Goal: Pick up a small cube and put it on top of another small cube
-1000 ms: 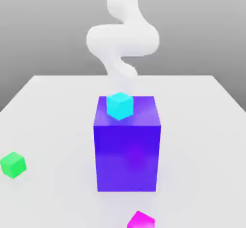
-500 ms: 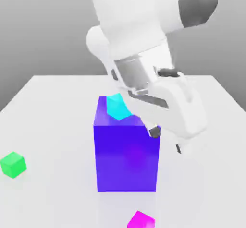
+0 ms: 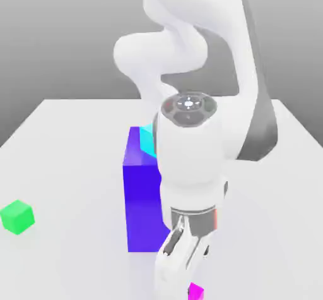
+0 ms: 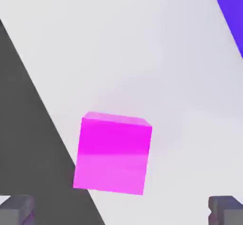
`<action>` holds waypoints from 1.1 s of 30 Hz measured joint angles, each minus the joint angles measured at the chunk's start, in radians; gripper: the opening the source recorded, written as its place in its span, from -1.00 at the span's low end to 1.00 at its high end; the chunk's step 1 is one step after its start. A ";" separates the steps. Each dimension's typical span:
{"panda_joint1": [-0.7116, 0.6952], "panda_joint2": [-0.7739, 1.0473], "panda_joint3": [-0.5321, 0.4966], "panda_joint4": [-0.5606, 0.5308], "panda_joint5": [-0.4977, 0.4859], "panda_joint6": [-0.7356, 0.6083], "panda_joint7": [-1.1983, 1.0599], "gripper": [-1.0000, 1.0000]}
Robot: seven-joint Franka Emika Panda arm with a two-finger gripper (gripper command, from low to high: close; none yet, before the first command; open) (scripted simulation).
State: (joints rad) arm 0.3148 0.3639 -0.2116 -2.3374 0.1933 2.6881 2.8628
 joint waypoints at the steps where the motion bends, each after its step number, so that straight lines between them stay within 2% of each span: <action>1: -0.001 0.031 0.004 0.006 0.008 0.025 0.005 0.00; 3: -0.018 0.099 0.027 0.021 0.032 0.078 -0.006 0.00; 4: -0.029 0.128 0.039 0.027 0.043 0.100 -0.012 -1.00; 11: -0.028 0.130 0.039 0.028 0.041 0.092 -0.012 -1.00; 17: 0.007 -0.045 -0.034 -0.012 -0.052 -0.015 0.017 -1.00; 25: -0.055 -0.229 -0.135 -0.047 -0.227 -0.056 -0.152 -1.00; 33: -0.177 -0.365 -0.199 -0.081 -0.313 -0.086 -0.397 -1.00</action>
State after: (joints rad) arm 0.1375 -0.0008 -0.4111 -2.4180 -0.1202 2.6020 2.4655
